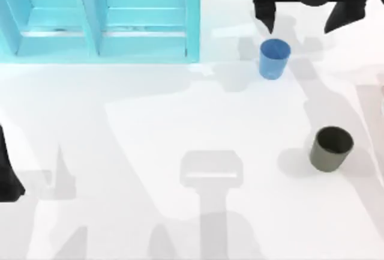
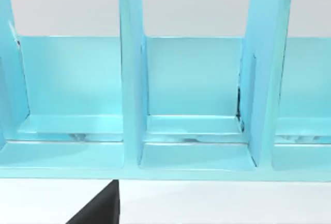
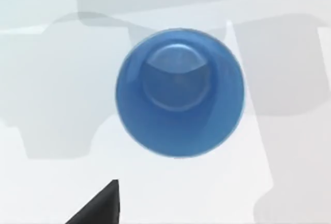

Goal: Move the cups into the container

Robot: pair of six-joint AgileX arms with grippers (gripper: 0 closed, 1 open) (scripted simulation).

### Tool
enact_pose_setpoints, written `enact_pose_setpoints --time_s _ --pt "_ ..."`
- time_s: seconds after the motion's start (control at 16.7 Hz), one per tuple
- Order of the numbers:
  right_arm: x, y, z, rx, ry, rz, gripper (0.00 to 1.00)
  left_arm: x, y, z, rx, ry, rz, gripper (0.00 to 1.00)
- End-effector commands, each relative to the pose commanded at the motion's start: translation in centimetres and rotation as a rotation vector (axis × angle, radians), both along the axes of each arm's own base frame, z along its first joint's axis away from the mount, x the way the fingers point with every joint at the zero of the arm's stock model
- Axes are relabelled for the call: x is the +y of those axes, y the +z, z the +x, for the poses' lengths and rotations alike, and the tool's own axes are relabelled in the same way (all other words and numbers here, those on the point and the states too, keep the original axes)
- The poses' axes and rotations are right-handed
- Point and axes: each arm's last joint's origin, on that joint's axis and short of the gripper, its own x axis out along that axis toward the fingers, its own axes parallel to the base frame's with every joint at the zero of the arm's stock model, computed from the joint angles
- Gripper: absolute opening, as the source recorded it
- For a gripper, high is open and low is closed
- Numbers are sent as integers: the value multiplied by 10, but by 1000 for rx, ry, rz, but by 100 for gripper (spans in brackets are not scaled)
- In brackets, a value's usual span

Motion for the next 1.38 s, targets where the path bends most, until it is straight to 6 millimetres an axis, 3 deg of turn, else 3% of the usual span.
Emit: enact_pose_setpoints --time_s 0.42,1.02,1.32,1.38 --pt "2 -9 3 4 2 0 100 0 0 0 0 0 0 100" --pt "1 -93 24 5 0 0 100 0 0 0 0 0 0 100" --pt "1 -96 24 5 0 0 100 0 0 0 0 0 0 100" --pt "1 -96 24 5 0 0 92 0 0 0 0 0 0 100"
